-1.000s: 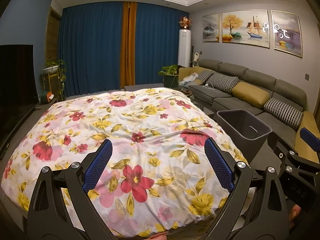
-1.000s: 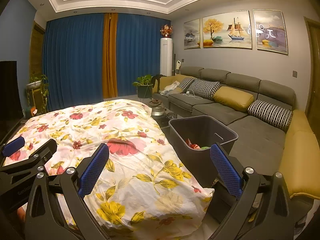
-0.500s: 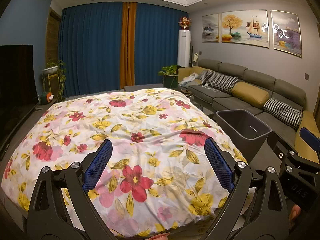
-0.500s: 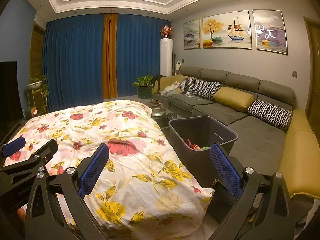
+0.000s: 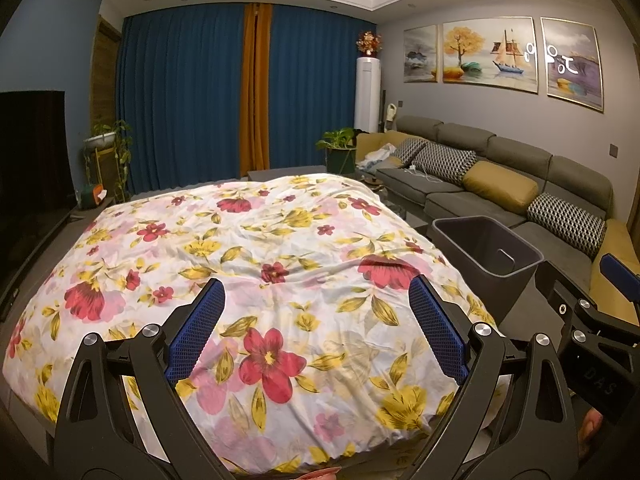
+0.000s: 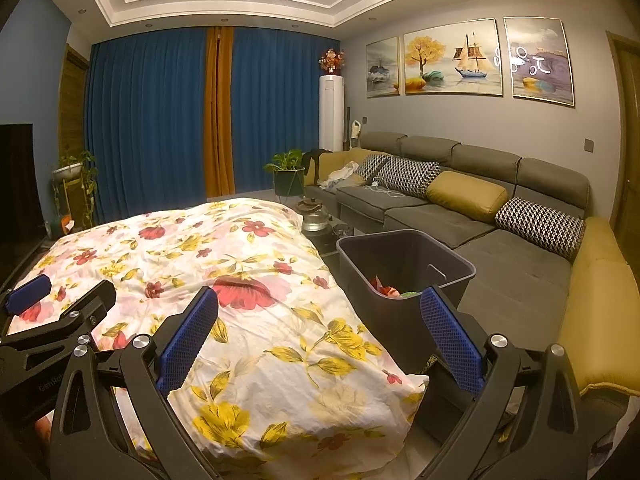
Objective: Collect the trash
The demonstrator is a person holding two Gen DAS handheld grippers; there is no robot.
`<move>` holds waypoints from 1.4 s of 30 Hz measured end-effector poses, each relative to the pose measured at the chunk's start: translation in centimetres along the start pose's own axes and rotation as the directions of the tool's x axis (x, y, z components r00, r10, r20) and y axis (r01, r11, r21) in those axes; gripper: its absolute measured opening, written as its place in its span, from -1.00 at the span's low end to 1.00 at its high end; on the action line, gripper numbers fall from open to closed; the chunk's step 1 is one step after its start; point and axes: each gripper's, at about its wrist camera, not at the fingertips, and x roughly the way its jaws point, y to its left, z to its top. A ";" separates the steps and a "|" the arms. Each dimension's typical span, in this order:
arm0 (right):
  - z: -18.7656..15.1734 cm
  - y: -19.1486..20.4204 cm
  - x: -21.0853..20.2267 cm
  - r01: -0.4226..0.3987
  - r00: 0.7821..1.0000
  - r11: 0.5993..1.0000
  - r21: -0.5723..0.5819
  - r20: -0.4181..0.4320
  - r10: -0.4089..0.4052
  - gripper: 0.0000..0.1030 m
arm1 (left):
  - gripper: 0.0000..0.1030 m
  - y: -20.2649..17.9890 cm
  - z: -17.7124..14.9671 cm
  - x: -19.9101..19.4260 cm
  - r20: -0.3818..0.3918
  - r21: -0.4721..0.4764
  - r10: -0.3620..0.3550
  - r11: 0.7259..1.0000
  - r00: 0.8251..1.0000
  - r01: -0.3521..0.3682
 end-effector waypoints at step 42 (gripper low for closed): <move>0.0 -0.2 -0.3 0.003 1.000 1.000 0.007 0.008 -0.003 0.89 | 0.78 -0.2 -0.1 -0.1 0.003 0.004 0.001 1.000 1.000 -0.001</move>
